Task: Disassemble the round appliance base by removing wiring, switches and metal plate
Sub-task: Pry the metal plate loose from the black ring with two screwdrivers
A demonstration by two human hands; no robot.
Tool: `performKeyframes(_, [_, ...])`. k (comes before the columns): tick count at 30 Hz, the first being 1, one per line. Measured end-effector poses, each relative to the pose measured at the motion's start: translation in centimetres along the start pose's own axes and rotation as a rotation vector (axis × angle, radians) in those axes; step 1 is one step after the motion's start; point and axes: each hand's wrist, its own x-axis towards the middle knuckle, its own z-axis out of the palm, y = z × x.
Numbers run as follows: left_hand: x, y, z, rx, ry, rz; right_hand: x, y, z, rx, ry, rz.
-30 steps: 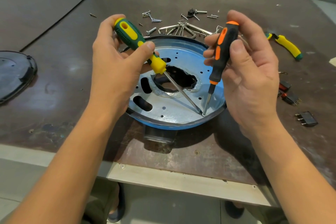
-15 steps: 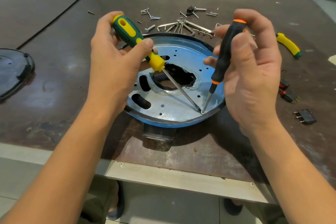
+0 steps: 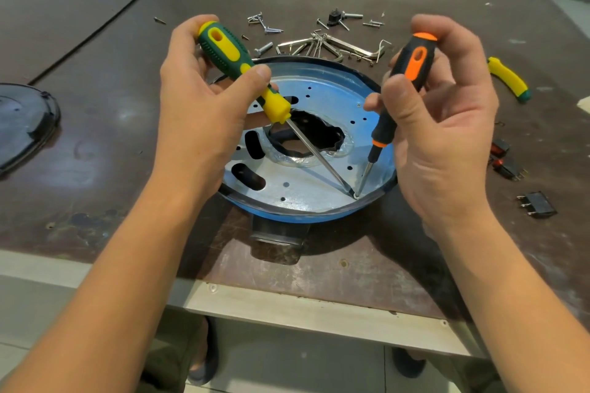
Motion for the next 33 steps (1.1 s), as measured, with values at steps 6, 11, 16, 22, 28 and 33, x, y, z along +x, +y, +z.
performKeyframes(6, [0.02,-0.01,0.15,-0.004,0.005,-0.006,-0.10,0.35,-0.67,0.033,-0.016,0.020])
performKeyframes(11, [0.04,-0.05,0.06,0.003,0.004,-0.001,0.03,0.07,-0.26,0.043,0.020,0.031])
performKeyframes(16, [0.04,-0.08,0.10,0.001,0.006,-0.002,0.02,0.19,-0.46,0.047,0.012,0.041])
performKeyframes(22, [-0.03,-0.03,0.12,0.012,0.013,0.001,0.22,0.21,-0.36,0.125,0.070,0.067])
performKeyframes(28, [0.11,-0.08,0.16,-0.007,0.013,0.002,0.10,0.56,-0.56,0.104,0.030,0.029])
performKeyframes(33, [0.12,-0.18,0.09,-0.005,0.005,0.002,0.11,0.27,-0.22,0.127,0.064,0.034])
